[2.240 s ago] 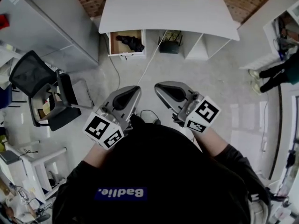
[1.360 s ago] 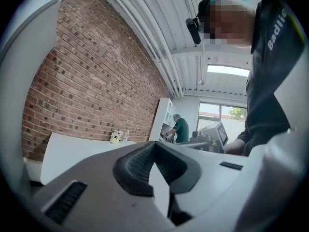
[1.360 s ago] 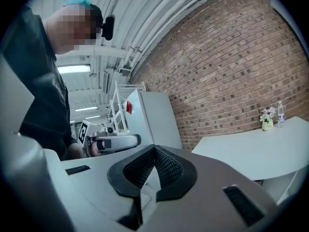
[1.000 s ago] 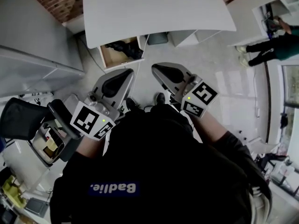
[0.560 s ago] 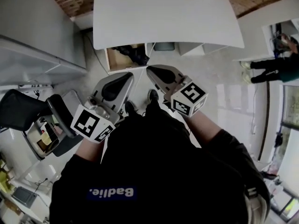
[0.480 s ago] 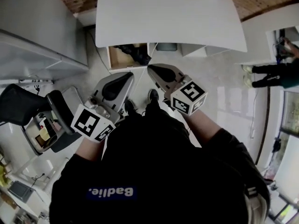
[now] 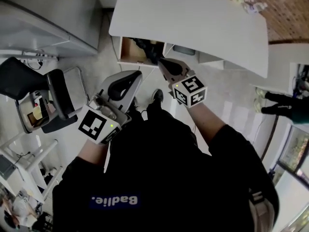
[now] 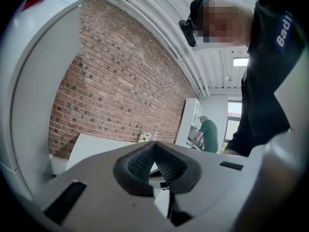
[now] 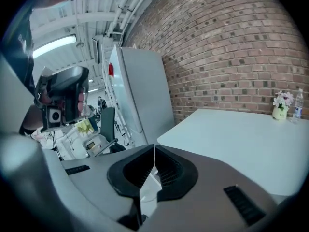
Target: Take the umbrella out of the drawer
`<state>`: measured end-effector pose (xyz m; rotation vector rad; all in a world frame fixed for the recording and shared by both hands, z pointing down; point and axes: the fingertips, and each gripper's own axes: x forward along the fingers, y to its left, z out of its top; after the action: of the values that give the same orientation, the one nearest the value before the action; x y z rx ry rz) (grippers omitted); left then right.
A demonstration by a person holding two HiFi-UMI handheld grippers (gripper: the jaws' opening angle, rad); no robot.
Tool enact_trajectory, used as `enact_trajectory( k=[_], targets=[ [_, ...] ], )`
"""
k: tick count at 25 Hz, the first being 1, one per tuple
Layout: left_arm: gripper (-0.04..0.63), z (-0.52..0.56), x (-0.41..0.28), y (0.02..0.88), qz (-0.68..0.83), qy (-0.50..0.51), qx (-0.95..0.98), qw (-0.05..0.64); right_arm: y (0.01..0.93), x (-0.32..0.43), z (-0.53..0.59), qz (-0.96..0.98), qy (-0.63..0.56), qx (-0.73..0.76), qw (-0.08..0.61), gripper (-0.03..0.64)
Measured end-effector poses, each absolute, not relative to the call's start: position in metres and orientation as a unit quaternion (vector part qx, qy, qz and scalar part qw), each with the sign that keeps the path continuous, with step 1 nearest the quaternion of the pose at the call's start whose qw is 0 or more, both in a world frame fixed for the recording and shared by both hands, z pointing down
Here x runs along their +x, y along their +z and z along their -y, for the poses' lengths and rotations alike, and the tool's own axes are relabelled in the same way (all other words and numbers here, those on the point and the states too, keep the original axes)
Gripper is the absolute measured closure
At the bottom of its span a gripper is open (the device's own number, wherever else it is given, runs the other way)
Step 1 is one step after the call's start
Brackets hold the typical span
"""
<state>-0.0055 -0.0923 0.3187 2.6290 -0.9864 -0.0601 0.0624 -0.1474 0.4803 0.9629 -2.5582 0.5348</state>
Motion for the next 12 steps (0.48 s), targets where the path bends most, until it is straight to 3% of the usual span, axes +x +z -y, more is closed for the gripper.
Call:
enact_trajectory(
  k=[6,12],
  targets=[
    [0.597,0.098,-0.003,0.332,0.380,-0.030,0.908,0.174,0.548,0.063,0.169,0.893,0.186,0.331,0.240,0.582],
    [0.597,0.096,-0.013,0.359,0.410,-0.014,0.892,0.189,0.624,0.064,0.186,0.867,0.199,0.334,0.313,0.509]
  ],
)
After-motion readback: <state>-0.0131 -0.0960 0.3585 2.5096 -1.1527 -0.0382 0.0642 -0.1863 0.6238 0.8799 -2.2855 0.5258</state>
